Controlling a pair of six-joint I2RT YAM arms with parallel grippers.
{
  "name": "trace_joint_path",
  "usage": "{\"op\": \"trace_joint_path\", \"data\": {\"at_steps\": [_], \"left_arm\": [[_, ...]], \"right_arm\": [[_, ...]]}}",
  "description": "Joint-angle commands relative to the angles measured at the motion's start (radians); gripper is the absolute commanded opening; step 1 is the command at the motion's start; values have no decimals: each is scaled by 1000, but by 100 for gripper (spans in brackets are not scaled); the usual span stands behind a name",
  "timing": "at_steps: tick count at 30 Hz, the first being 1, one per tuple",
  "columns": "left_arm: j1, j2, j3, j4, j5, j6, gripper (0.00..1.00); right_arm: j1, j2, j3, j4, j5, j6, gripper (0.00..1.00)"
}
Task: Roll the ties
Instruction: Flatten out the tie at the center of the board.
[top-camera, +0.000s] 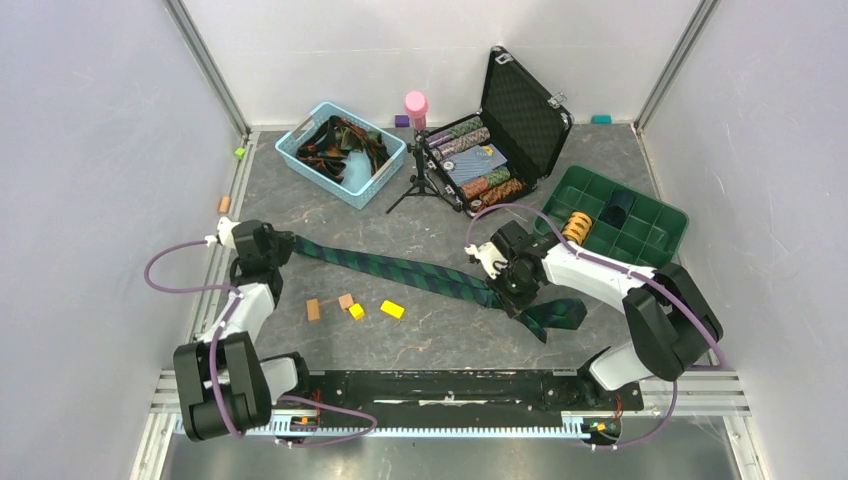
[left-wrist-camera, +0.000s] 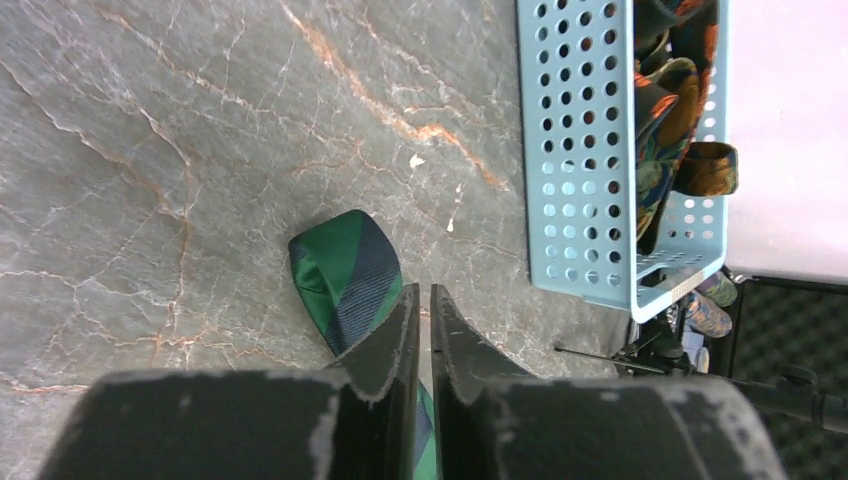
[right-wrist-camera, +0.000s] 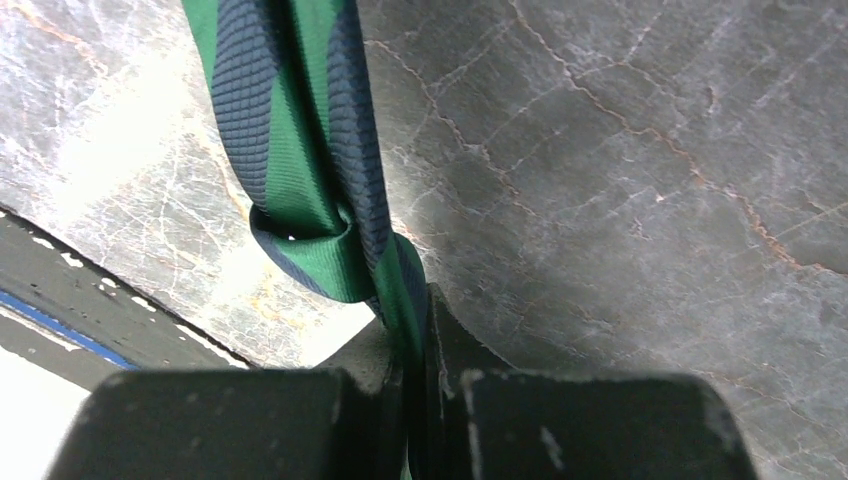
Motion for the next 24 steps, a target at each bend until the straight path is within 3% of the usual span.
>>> {"op": "trace_joint_path", "data": {"at_steps": [1,4,16,24], "left_arm": [[5,63,-11,138,83,18,7],[4,94,-28,191,95,11,2],[4,221,-62,286,13,5,2],[8,378,-76,466,13,-4,2]], "right_arm": [[-3,-4,-3,4,-56,-16,7],[-3,-2,1,7,-67,-15,8],[-3,13,32,10,-66,-26,9],[-3,39,44,14,-19,-2,12]]}}
